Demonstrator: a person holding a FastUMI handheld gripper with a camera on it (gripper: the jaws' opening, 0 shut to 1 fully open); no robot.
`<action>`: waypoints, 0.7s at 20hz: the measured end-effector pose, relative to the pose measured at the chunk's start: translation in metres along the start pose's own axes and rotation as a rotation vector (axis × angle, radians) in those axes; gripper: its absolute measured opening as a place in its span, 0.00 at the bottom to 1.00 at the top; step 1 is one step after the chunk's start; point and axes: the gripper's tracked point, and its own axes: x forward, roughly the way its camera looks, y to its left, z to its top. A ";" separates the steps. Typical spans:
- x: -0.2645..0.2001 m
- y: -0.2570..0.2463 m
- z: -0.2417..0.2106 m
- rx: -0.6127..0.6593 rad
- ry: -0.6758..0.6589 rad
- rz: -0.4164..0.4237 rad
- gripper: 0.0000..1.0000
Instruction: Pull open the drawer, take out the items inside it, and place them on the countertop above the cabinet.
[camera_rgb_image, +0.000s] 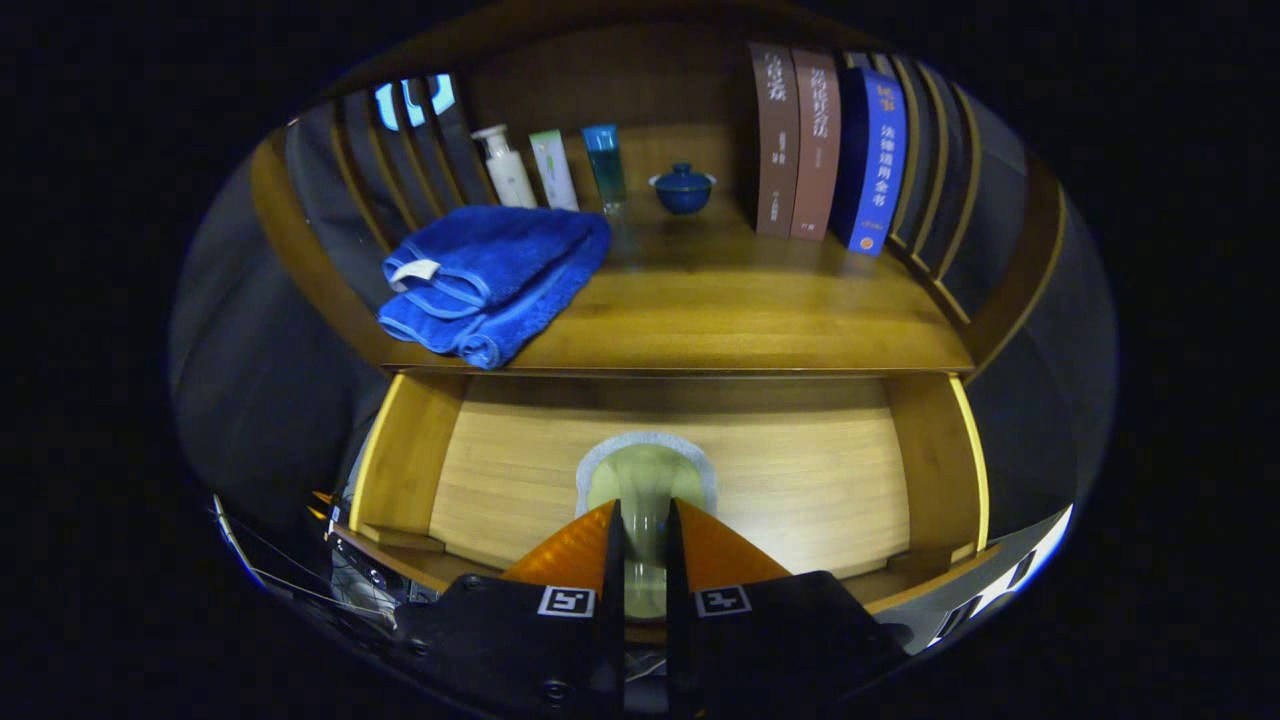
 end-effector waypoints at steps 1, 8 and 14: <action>-0.010 0.001 0.012 0.009 -0.046 0.013 0.21; 0.014 -0.011 0.112 0.056 -0.192 -0.002 0.21; 0.087 -0.018 0.161 0.059 -0.099 -0.026 0.21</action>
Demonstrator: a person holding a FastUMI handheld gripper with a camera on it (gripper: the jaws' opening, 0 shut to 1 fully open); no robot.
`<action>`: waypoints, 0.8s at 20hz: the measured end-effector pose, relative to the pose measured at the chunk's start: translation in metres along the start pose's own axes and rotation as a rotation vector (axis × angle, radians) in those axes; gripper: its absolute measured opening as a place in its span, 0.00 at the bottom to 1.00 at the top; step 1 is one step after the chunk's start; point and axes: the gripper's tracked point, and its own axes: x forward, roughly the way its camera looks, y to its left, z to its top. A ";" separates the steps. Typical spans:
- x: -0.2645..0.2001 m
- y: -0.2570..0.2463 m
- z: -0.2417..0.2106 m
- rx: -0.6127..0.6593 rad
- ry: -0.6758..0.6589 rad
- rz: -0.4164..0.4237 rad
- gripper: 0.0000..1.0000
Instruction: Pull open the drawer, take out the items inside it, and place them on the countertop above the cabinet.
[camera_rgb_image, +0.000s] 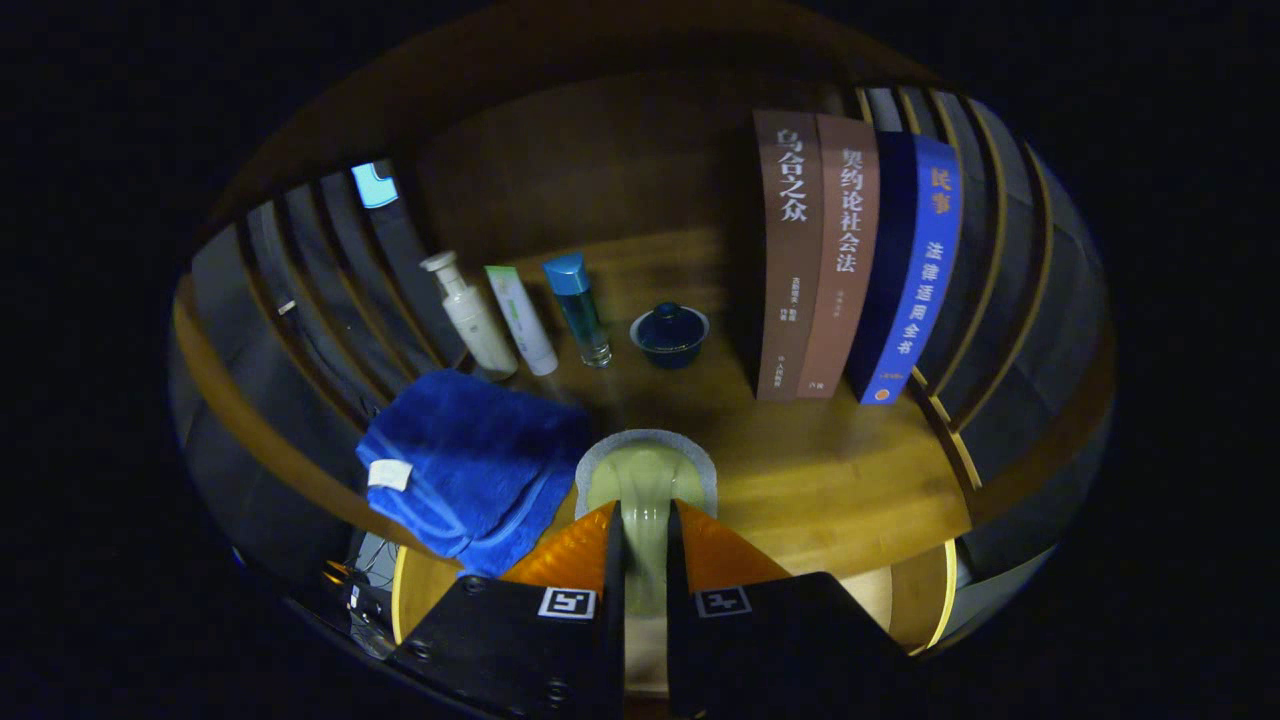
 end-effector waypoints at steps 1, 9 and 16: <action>0.010 -0.002 0.003 0.001 0.013 -0.009 0.21; 0.051 -0.005 0.023 -0.018 0.053 -0.044 0.23; 0.054 -0.011 0.025 -0.007 0.020 -0.045 0.91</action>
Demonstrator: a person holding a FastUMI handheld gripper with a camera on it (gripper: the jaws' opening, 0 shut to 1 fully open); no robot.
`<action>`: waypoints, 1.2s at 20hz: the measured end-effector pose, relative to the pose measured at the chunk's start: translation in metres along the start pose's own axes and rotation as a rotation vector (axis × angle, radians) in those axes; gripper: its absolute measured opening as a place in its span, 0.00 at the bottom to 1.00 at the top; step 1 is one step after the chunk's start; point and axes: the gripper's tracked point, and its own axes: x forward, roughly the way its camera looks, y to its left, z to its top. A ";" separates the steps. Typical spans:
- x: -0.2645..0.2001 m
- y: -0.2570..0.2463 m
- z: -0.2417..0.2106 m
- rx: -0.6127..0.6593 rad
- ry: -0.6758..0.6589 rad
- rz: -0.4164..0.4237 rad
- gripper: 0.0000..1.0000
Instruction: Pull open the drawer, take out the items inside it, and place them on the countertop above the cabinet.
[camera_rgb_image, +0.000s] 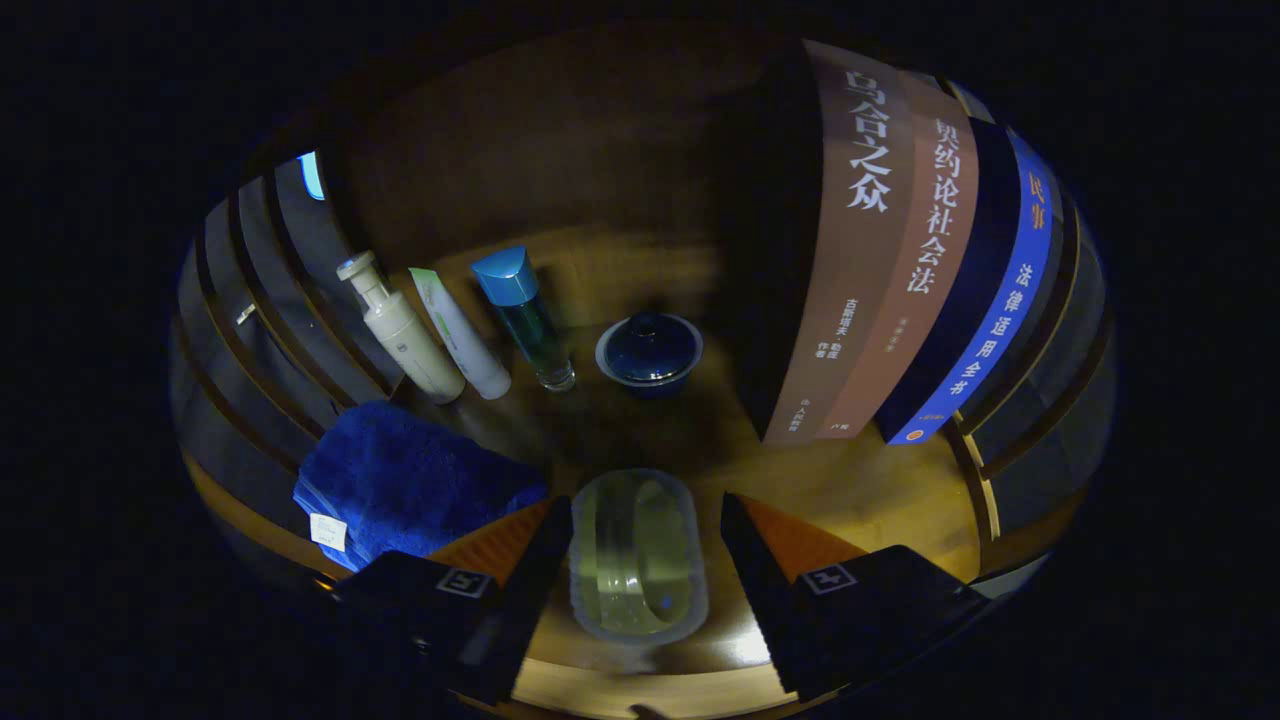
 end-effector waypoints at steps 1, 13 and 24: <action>-0.004 -0.001 0.001 0.002 -0.019 0.000 1.00; -0.159 0.023 -0.029 -0.069 -0.441 0.053 1.00; -0.282 0.016 -0.213 -0.085 -0.703 0.063 0.99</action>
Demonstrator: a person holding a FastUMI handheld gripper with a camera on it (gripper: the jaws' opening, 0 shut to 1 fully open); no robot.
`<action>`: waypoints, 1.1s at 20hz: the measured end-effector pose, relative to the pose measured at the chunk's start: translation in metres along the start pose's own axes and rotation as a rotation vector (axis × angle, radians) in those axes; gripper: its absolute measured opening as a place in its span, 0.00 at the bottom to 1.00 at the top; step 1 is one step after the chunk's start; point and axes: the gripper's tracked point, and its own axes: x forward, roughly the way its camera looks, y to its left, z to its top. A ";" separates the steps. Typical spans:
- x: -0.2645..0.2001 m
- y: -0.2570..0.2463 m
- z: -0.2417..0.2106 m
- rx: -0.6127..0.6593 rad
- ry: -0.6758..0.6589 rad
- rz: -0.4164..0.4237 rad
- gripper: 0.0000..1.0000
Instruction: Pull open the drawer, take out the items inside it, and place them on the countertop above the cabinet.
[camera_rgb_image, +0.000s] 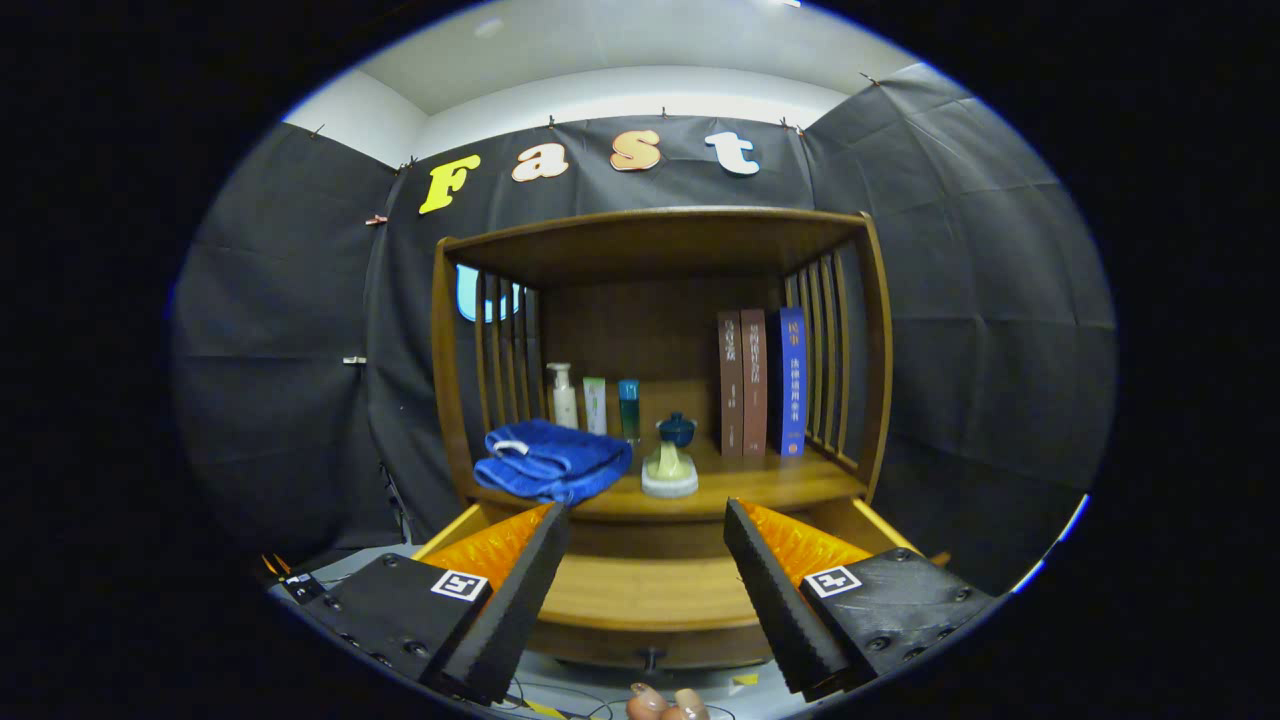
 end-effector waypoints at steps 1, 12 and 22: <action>-0.009 -0.001 -0.016 0.001 0.010 -0.006 0.99; 0.006 -0.002 -0.135 0.033 0.145 -0.043 0.99; 0.027 -0.008 -0.142 0.049 0.174 -0.065 0.98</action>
